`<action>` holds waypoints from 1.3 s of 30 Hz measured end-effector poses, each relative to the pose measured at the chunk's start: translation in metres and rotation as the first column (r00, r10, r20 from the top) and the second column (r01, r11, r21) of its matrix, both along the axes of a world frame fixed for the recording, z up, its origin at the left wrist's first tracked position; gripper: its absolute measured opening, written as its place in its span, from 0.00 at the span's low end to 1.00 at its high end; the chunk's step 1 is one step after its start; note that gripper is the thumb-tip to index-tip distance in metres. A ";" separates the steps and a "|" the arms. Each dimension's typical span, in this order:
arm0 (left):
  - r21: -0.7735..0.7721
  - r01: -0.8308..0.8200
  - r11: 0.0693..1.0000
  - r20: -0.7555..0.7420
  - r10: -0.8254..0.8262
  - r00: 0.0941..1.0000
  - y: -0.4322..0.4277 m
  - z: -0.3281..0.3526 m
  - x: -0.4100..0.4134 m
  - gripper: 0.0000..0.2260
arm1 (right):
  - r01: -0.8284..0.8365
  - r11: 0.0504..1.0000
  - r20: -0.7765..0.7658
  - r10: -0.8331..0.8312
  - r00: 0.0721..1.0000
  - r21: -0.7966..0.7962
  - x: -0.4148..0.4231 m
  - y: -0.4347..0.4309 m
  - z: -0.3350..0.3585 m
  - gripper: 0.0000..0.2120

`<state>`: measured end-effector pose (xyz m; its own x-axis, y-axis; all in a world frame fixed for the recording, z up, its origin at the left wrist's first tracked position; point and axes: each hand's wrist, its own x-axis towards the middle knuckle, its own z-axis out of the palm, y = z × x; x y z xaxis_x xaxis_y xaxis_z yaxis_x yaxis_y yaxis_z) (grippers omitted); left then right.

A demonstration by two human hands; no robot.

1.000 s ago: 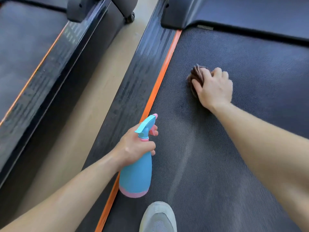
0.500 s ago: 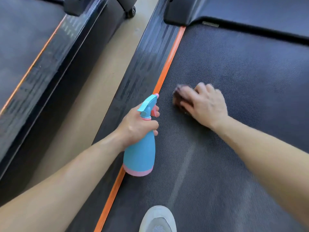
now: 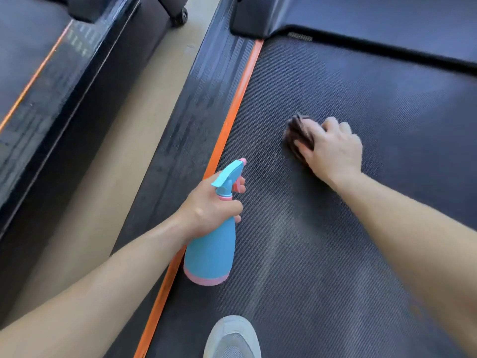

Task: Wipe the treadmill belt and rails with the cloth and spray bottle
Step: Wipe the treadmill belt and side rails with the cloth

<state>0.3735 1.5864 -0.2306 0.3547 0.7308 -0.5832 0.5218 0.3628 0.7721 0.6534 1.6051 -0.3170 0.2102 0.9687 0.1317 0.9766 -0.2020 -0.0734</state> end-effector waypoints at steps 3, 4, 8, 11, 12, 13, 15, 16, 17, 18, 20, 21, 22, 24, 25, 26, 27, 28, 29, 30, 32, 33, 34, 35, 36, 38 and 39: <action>0.021 0.001 1.000 0.016 -0.001 1.000 0.003 0.001 0.001 0.33 | 0.118 0.992 -0.056 -0.120 0.991 -0.043 0.019 0.031 0.004 0.24; 0.029 0.014 0.999 0.005 -0.014 1.000 0.005 0.002 0.001 0.33 | 0.123 0.992 -0.031 -0.123 0.992 -0.016 0.013 0.019 0.002 0.23; 0.027 0.038 0.999 -0.033 -0.037 0.999 0.016 0.003 0.006 0.28 | -0.083 0.996 -0.004 0.083 0.997 -0.017 -0.042 -0.099 -0.007 0.24; 0.002 0.043 0.999 -0.009 -0.043 0.999 0.023 0.005 0.020 0.25 | -0.337 0.940 0.003 0.337 0.941 -0.046 -0.041 -0.128 -0.007 0.23; 0.003 0.045 0.999 0.013 -0.045 0.999 0.024 0.005 0.024 0.26 | -0.342 0.938 0.019 0.343 0.939 -0.050 -0.032 -0.115 -0.007 0.22; 0.005 0.045 0.999 0.038 -0.045 0.998 0.026 0.004 0.028 0.27 | -0.288 0.957 0.034 0.289 0.957 -0.040 -0.024 -0.094 -0.007 0.22; 0.004 0.037 0.999 0.069 -0.038 0.997 0.029 0.002 0.031 0.27 | -0.046 0.999 0.017 0.045 0.999 0.028 -0.008 -0.037 -0.001 0.23; 0.006 0.035 0.999 0.071 -0.035 0.997 0.030 0.001 0.031 0.28 | 0.067 0.998 -0.007 -0.067 0.998 0.012 0.002 -0.009 0.002 0.23; 0.009 0.035 0.999 0.069 -0.036 0.997 0.031 0.000 0.029 0.29 | 0.133 0.991 -0.040 -0.133 0.990 -0.019 0.012 0.013 0.003 0.24; 0.008 0.032 0.999 0.063 -0.033 0.997 0.032 -0.001 0.028 0.29 | 0.156 0.987 -0.064 -0.159 0.985 -0.039 0.018 0.025 0.005 0.24; 0.003 0.017 1.000 0.051 -0.018 0.999 0.034 0.000 0.025 0.28 | 0.164 0.986 -0.041 -0.164 0.986 -0.009 0.012 0.014 0.003 0.23; 0.000 0.008 1.000 0.045 -0.008 0.999 0.034 0.001 0.022 0.28 | 0.145 0.989 -0.011 -0.145 0.989 0.010 0.002 -0.007 0.000 0.23; -0.006 0.003 1.000 0.036 -0.003 0.999 0.035 0.002 0.021 0.28 | 0.107 0.994 0.005 -0.107 0.994 0.015 -0.013 -0.036 -0.002 0.23; -0.016 0.014 1.000 0.016 -0.013 1.000 0.035 0.002 0.024 0.27 | -0.057 0.998 -0.022 0.056 0.998 -0.026 -0.038 -0.098 -0.007 0.24; -0.024 0.033 0.999 0.010 -0.033 0.999 0.034 0.003 0.027 0.29 | -0.147 0.988 -0.043 0.146 0.988 -0.039 -0.043 -0.120 -0.010 0.25; -0.032 0.059 0.998 0.013 -0.059 0.998 0.033 0.005 0.032 0.30 | -0.224 0.974 -0.057 0.221 0.974 -0.040 -0.041 -0.130 -0.011 0.25; -0.033 0.082 0.996 0.027 -0.081 0.996 0.033 0.006 0.035 0.31 | -0.282 0.959 -0.058 0.280 0.958 -0.029 -0.034 -0.126 -0.010 0.23; -0.029 0.095 0.995 0.038 -0.094 0.995 0.034 0.006 0.039 0.31 | -0.300 0.954 -0.035 0.299 0.954 -0.018 -0.026 -0.114 -0.011 0.22; -0.023 0.101 0.995 0.048 -0.099 0.994 0.036 0.005 0.041 0.29 | -0.277 0.961 -0.007 0.277 0.961 -0.001 -0.020 -0.095 -0.012 0.22; -0.024 0.102 0.994 0.052 -0.101 0.994 0.038 0.004 0.042 0.28 | -0.212 0.977 -0.001 0.212 0.977 0.029 -0.015 -0.071 -0.012 0.22; -0.013 0.091 0.996 0.044 -0.090 0.995 0.042 0.005 0.039 0.27 | -0.035 0.998 -0.041 0.036 0.998 0.045 -0.006 -0.018 -0.005 0.22; -0.006 0.091 0.996 0.030 -0.091 0.995 0.042 0.005 0.037 0.27 | 0.039 0.999 -0.069 -0.038 0.997 0.019 -0.002 0.002 -0.003 0.23; 0.000 0.097 0.995 0.014 -0.097 0.995 0.043 0.006 0.034 0.27 | 0.087 0.996 -0.093 -0.087 0.992 -0.008 0.000 0.016 -0.001 0.23; 0.009 0.100 0.995 0.003 -0.100 0.995 0.044 0.007 0.031 0.28 | 0.111 0.994 -0.091 -0.112 0.990 -0.018 -0.003 0.019 -0.001 0.23; 0.013 0.103 0.995 -0.008 -0.103 0.995 0.045 0.008 0.029 0.28 | 0.119 0.993 -0.071 -0.119 0.990 -0.005 -0.009 0.012 0.000 0.23; 0.012 0.097 0.995 -0.014 -0.096 0.995 0.046 0.011 0.024 0.27 | 0.052 0.998 -0.009 -0.052 0.999 0.021 -0.028 -0.030 -0.003 0.23; 0.008 0.088 0.996 -0.009 -0.088 0.996 0.047 0.011 0.023 0.27 | -0.009 1.000 -0.002 0.009 1.000 0.019 -0.039 -0.059 -0.005 0.23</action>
